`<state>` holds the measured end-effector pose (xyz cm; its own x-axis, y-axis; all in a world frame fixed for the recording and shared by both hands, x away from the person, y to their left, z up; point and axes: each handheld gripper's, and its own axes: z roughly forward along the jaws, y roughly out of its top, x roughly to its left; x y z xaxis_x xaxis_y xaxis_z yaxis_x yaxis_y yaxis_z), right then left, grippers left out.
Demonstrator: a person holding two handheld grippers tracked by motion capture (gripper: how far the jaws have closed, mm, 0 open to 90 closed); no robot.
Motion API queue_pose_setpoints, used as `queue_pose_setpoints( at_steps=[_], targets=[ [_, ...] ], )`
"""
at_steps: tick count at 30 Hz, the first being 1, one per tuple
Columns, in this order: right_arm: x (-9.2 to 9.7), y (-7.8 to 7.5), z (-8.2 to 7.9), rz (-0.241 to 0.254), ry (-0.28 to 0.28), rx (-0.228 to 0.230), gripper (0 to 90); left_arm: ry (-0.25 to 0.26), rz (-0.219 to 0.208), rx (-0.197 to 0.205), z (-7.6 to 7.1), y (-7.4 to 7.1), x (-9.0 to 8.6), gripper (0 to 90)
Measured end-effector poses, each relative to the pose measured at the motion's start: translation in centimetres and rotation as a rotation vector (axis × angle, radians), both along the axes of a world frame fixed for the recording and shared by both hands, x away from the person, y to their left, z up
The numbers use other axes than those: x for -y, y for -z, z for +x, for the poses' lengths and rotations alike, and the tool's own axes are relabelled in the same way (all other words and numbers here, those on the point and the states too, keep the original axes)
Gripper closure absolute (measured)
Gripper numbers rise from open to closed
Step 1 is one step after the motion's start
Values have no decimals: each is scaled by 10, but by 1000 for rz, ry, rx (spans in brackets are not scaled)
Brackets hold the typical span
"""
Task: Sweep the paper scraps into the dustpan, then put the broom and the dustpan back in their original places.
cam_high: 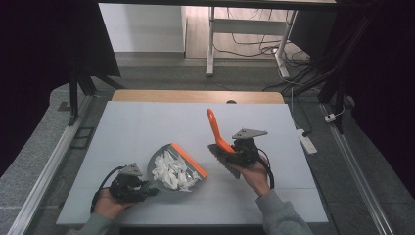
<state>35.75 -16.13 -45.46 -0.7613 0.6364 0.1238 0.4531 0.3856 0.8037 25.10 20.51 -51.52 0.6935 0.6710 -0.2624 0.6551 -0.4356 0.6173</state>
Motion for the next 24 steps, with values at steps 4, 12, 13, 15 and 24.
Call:
queue_pose_setpoints(
  at_steps=[4,12,13,15,24],
  targets=[
    [3,0,-2,3,-2,3,708,-39,-7,6,1,-1,-5,609],
    [13,-3,-8,28,-23,12,708,-94,-39,24,0,-4,-12,609],
    [14,-3,-8,34,-27,15,708,-100,-42,25,0,-5,-12,609],
    [15,-4,-10,39,-31,14,708,-110,-47,28,0,-5,-13,610],
    [21,-5,-13,59,-18,-7,708,-182,-44,35,1,-5,-21,609]
  ],
)
